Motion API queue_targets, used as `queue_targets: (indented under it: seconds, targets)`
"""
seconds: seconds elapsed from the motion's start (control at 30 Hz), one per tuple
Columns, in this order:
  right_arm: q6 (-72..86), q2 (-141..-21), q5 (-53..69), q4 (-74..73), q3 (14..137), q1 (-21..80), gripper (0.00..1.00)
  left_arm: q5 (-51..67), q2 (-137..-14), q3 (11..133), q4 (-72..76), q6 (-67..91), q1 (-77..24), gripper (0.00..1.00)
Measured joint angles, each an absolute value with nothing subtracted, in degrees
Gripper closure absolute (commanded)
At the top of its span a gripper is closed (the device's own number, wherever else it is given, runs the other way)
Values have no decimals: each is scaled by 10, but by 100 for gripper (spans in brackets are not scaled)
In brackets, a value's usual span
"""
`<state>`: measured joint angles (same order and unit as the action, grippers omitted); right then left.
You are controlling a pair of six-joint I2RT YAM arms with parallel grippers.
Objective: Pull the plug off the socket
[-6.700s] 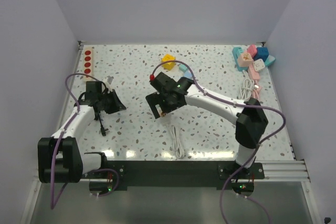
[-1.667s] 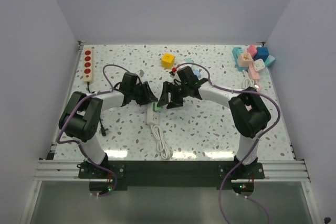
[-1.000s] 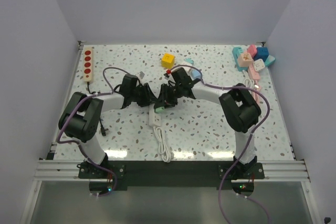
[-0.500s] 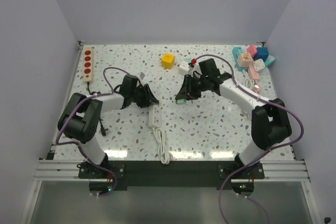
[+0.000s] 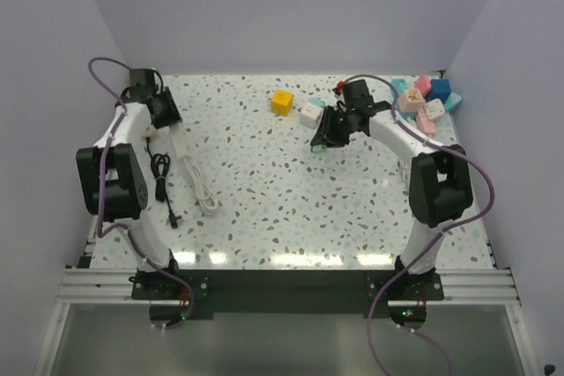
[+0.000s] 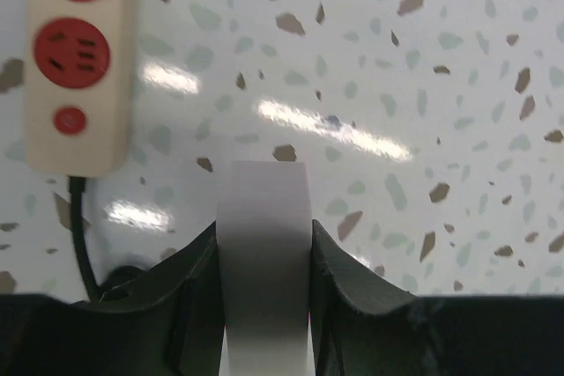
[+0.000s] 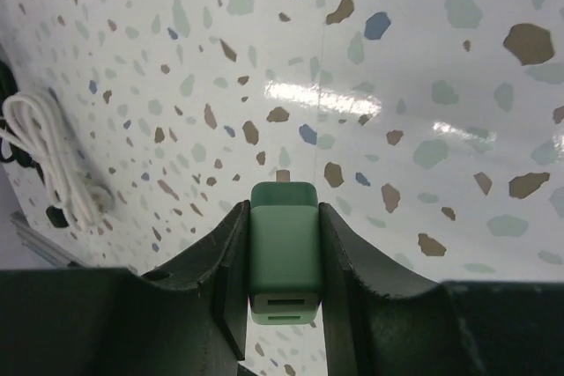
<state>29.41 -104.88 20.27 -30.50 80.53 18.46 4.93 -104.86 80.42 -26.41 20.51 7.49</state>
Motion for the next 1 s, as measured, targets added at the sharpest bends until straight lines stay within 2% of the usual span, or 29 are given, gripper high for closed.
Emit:
queue_targets:
  seconds: [0.27, 0.37, 0.4, 0.53, 0.6, 0.63, 0.73, 0.8, 0.83, 0.87, 0.93, 0.97, 1.0]
  targets:
    - [321, -1146, 173, -305, 865, 161, 100, -69, -1232, 1083, -359, 137, 85, 100]
    - [332, -1186, 180, -296, 900, 157, 100, -105, -1298, 1151, -381, 124, 85, 100]
    - [338, -1199, 184, -291, 913, 156, 100, -118, -1313, 1162, -387, 121, 85, 96]
    - [371, -1249, 192, -279, 975, 157, 100, -147, -1347, 1169, -405, 114, 88, 54]
    - [393, -1278, 191, -271, 1011, 158, 100, -145, -1350, 1168, -413, 116, 88, 45]
    - [403, -1293, 191, -267, 1029, 158, 100, -145, -1350, 1167, -414, 116, 88, 37]
    - [434, -1343, 190, -259, 1088, 158, 96, -137, -1330, 1140, -400, 122, 88, 25]
    - [446, -1370, 189, -257, 1121, 158, 93, -126, -1298, 1097, -394, 127, 89, 22]
    - [453, -1387, 190, -256, 1142, 158, 88, -119, -1278, 1073, -392, 129, 89, 16]
    - [458, -1403, 190, -255, 1164, 158, 72, -110, -1257, 1051, -392, 130, 89, 14]
    - [469, -1425, 190, -251, 1194, 158, 57, -93, -1215, 1015, -383, 133, 89, 8]
    - [475, -1434, 190, -249, 1207, 158, 40, -84, -1190, 997, -380, 136, 89, 7]
    - [482, -1442, 190, -247, 1218, 158, 35, -72, -1165, 980, -375, 141, 89, 6]
